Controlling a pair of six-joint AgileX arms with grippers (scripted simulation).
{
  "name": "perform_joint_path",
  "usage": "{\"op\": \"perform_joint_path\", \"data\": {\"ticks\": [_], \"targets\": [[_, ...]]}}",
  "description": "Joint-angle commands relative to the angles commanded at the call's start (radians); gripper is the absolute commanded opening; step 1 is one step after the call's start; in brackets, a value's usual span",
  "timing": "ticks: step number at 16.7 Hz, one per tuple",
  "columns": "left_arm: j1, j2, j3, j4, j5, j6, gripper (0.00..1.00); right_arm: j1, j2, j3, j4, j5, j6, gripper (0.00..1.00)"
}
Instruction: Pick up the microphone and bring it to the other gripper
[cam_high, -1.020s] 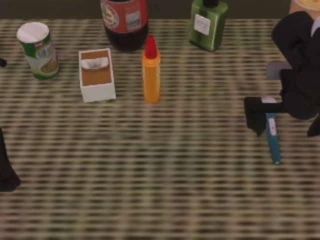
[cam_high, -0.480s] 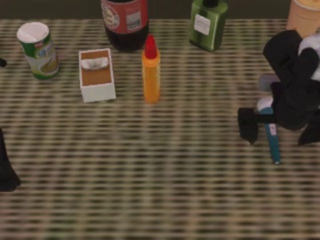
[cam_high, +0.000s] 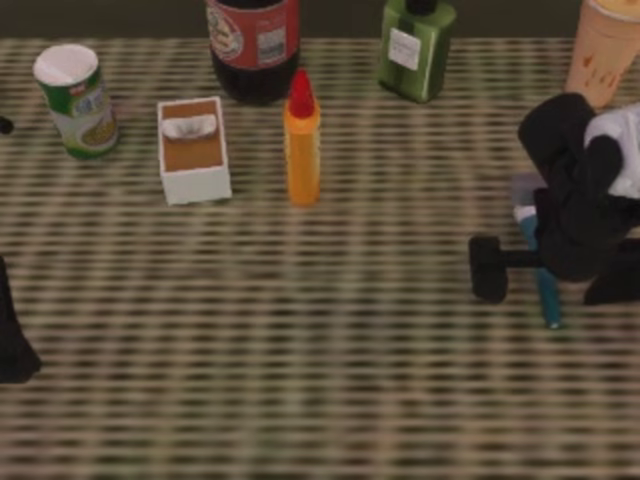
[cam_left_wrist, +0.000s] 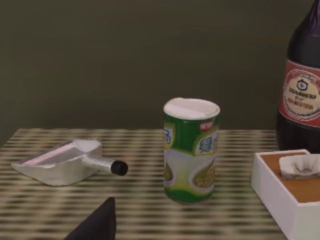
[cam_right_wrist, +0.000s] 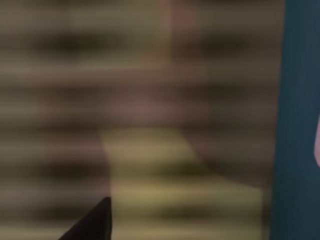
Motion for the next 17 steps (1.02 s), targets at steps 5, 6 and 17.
{"op": "perform_joint_path", "data": {"ticks": [5,6,17], "targets": [[0.0,0.0,0.0,0.0,0.0,0.0,1.0,0.0,0.0,0.0,0.0,0.0,0.0,0.77],[0.0,0.0,0.0,0.0,0.0,0.0,1.0,0.0,0.0,0.0,0.0,0.0,0.0,0.7],[0.0,0.0,0.0,0.0,0.0,0.0,1.0,0.0,0.0,0.0,0.0,0.0,0.0,0.0]]}}
